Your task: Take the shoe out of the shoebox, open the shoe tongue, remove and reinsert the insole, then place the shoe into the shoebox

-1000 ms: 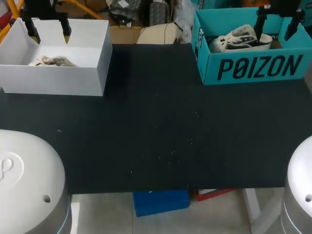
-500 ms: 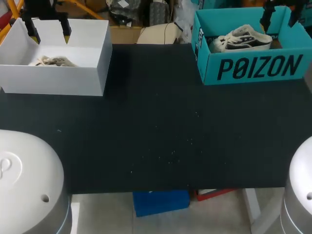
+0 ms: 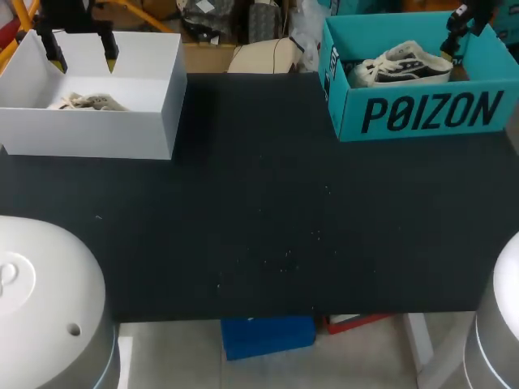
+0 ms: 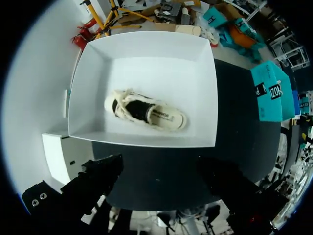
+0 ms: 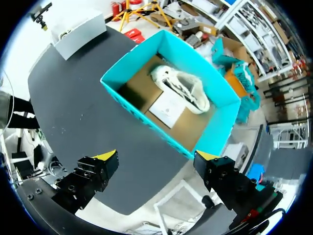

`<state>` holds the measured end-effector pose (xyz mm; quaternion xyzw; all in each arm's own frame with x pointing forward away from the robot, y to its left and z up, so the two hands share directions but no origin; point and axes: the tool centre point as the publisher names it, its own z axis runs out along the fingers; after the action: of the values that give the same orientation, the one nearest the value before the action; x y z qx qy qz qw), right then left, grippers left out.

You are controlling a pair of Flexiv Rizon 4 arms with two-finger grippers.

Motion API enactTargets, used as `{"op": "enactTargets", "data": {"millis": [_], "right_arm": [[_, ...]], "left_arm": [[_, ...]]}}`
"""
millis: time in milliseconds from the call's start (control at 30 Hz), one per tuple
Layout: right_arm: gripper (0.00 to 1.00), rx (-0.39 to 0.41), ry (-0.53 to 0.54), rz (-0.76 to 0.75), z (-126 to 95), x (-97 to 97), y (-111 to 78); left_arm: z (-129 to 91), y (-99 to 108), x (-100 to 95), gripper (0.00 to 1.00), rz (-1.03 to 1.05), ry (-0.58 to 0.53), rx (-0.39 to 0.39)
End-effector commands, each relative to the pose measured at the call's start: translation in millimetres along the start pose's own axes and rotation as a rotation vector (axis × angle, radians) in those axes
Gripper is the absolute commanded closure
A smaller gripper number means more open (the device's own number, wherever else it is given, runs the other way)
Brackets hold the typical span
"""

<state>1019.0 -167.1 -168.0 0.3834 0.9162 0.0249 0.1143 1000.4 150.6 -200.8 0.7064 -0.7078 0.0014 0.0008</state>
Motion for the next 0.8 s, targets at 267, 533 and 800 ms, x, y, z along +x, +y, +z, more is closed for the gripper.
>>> {"op": "enactTargets", "data": {"millis": [267, 533, 800], "right_arm": [[0.52, 0.017, 0.065, -0.703, 44.3, -42.4, 59.5], [0.51, 0.058, 0.099, -0.872, 90.6, -68.7, 102.8], [0.56, 0.065, 0.075, -0.914, 132.2, -88.9, 123.8]], "left_arm": [[-0.5, 0.3, 0.3, 0.0, -0.001, -0.001, -0.001], [-0.5, 0.3, 0.3, 0.0, -0.001, -0.001, -0.001], [-0.5, 0.3, 0.3, 0.0, -0.001, -0.001, -0.001]]}}
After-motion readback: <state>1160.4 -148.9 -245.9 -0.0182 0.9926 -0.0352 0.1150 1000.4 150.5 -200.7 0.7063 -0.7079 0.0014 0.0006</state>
